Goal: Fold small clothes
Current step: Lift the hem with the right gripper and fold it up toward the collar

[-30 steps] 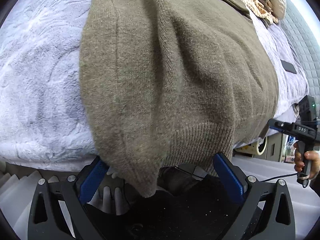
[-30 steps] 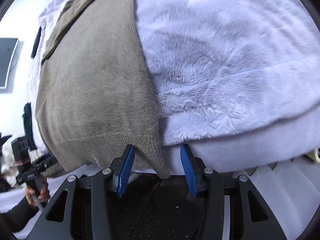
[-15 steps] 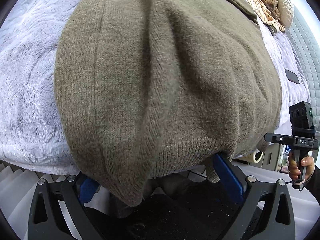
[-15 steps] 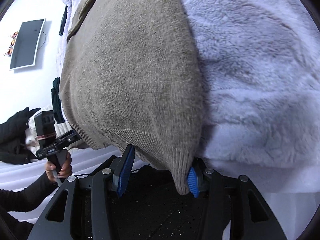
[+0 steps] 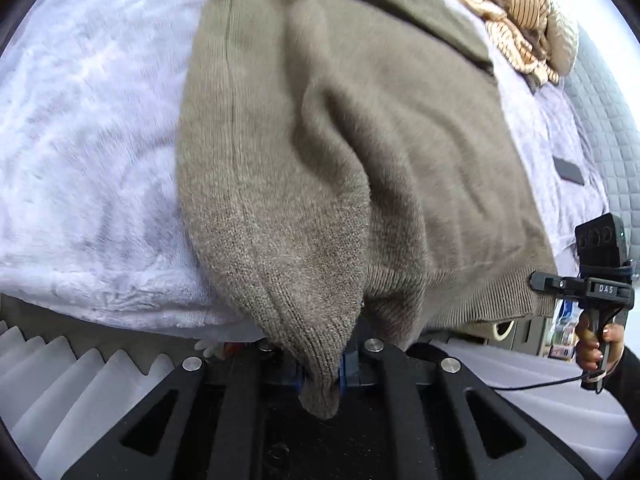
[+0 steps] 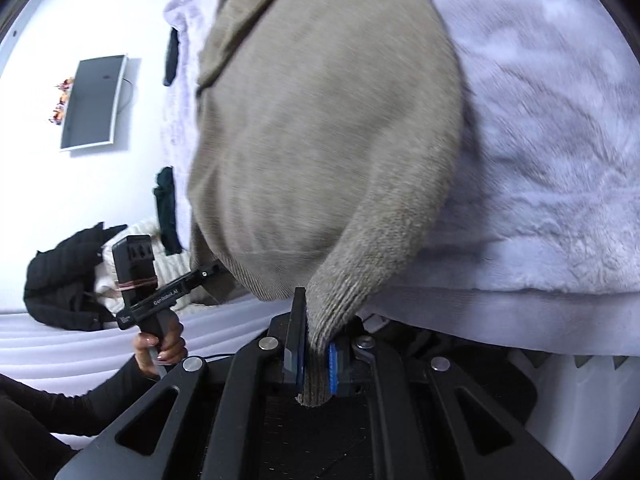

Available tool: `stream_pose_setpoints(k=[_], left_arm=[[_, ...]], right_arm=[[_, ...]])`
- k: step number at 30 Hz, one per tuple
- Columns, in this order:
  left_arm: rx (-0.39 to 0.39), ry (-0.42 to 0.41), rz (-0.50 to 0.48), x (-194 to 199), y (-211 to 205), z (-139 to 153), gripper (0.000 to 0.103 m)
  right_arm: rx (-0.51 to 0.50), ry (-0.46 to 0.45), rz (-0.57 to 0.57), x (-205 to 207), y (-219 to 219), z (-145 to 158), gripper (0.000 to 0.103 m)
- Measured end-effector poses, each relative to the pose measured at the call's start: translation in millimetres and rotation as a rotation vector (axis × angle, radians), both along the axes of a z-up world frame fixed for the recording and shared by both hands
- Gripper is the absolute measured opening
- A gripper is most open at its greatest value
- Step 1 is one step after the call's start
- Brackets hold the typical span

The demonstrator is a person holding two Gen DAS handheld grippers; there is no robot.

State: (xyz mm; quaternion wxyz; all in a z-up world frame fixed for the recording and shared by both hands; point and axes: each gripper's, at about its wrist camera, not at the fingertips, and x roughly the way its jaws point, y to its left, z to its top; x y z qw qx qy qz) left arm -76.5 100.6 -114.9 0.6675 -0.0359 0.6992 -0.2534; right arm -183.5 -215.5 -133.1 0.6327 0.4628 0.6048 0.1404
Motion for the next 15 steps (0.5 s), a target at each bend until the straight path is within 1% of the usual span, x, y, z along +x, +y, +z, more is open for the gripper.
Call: stream_pose_setpoints(k=[4,9,15], left_arm=[[-0.020,-0.030,0.023,14.8,1.7,20.4,0.012],[-0.035,-0.079,0.068,35.5,4.8,45.5,0.012],[-0.044,-0.171,0.103,65.7,0.4,79.3,0.012]], right_arm=[[0.018,-0.027,-0.013,5.1,-4.8,11.7,0.009],[0.053,-0.083,-0.062,8.6,-16.4,32.2,0.009],[0.048,-0.170,-0.083,26.1,-37.7,65.8,0.009]])
